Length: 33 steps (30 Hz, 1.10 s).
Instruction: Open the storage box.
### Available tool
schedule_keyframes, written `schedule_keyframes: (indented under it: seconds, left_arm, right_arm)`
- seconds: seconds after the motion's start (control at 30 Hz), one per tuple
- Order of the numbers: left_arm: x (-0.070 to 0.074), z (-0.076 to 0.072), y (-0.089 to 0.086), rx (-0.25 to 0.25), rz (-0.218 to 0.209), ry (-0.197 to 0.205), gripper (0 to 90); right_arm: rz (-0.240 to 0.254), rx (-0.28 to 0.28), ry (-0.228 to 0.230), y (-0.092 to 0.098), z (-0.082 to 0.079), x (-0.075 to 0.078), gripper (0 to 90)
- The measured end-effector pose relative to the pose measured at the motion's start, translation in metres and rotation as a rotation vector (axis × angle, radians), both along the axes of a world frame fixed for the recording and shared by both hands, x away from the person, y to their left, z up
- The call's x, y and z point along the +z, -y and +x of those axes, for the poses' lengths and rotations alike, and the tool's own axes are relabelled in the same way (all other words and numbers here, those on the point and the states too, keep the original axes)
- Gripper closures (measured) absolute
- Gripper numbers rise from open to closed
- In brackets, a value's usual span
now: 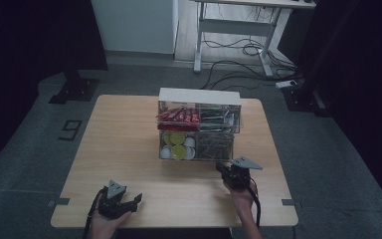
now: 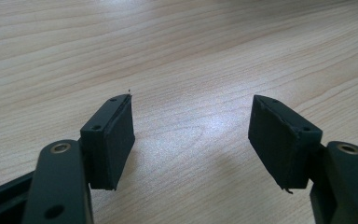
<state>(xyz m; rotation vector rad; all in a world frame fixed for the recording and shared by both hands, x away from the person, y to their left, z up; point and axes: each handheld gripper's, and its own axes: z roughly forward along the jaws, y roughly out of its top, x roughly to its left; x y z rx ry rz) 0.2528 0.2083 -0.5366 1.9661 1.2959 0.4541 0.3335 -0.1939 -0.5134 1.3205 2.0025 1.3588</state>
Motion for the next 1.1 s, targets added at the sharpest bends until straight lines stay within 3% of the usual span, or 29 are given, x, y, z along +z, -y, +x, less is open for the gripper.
schedule_keyframes:
  seconds: [1.1]
  left_arm:
    - [-0.001,0.001,0.001,-0.003,0.004,-0.006,31.1]
  right_arm:
    - [0.055,0.001,0.063,0.002,-0.002,0.026,89.3]
